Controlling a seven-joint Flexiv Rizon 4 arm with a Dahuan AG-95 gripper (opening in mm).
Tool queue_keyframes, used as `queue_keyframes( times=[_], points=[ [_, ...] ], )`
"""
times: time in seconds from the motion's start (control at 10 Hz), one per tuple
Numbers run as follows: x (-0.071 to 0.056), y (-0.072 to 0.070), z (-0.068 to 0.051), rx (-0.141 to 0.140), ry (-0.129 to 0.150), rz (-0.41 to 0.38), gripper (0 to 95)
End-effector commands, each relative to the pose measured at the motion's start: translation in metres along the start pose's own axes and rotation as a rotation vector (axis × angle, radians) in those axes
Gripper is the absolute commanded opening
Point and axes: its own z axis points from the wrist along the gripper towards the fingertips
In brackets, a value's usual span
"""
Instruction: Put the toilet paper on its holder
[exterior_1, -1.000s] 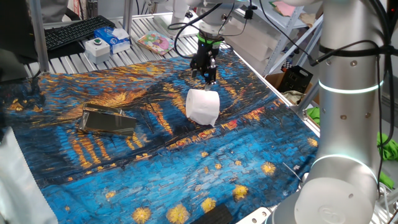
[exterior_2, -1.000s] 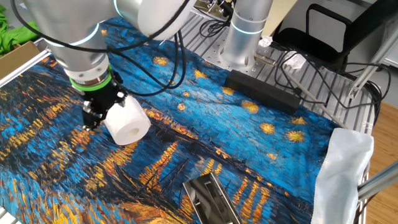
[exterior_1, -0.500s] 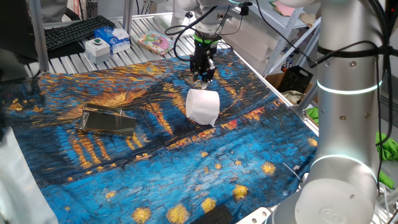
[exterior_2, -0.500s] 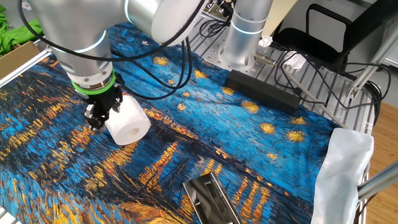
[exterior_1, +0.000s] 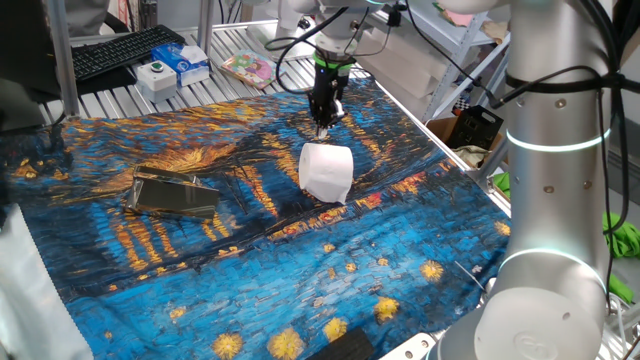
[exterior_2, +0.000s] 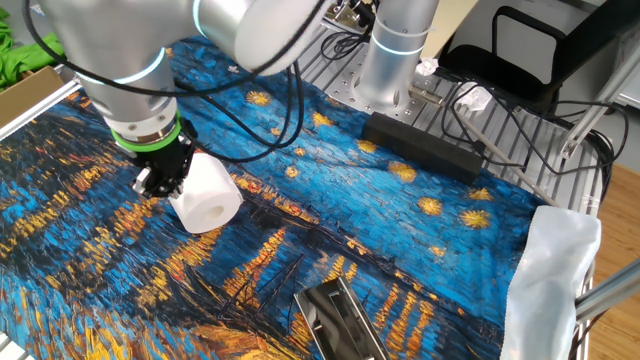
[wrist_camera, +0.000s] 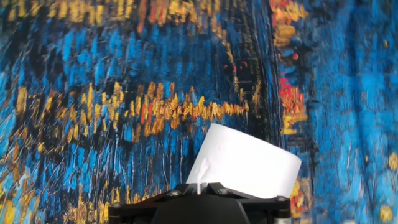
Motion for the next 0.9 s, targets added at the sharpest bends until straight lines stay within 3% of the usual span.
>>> queue_keyframes(
  times=[0.1, 0.9],
  points=[
    [0.0002, 0.0019, 0.0007, 0.002, 0.009, 0.000, 0.0],
    [0.0002, 0.0019, 0.0007, 0.000, -0.005, -0.050, 0.0]
  ],
)
